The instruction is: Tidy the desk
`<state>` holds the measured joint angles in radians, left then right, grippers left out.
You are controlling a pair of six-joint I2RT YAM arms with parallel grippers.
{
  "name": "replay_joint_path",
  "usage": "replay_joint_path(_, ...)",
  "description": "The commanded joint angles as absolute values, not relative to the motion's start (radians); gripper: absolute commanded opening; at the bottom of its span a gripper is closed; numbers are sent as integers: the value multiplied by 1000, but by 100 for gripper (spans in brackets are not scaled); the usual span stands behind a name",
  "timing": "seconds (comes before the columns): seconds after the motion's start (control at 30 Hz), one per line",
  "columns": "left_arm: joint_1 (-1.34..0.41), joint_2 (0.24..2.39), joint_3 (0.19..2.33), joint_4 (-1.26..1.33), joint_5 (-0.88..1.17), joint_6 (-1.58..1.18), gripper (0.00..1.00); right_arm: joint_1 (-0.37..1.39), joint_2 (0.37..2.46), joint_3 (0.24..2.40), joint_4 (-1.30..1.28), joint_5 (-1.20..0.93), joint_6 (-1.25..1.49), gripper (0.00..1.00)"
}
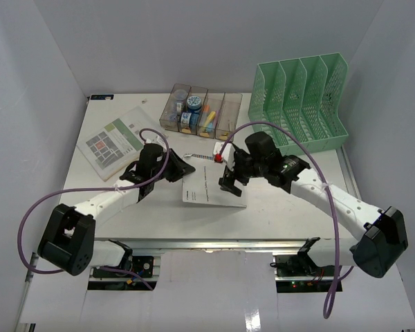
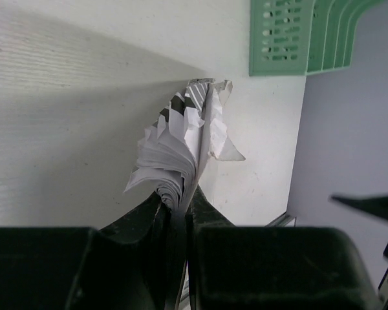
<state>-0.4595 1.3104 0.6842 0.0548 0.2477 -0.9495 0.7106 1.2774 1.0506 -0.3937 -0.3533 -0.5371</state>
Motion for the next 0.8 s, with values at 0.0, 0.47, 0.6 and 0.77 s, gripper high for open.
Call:
replay_joint_path(0.0,-459,1319,761,-80,136,-1094,0,879,1283,1055,-397,-142,-544,95)
replay_joint_path(0.47,-459,1334,900,-183,152,-1182,0,1181,1412,974,-47,393,-502,92)
replay_joint_path(0.6,-459,1321,904,-191,152,-1184,0,1200,1446,954,-12,424,-521,90)
replay_joint_path(0.77,-459,1298,904,-193,167,-1195,0,1203,1528,950,64,521,-541,92)
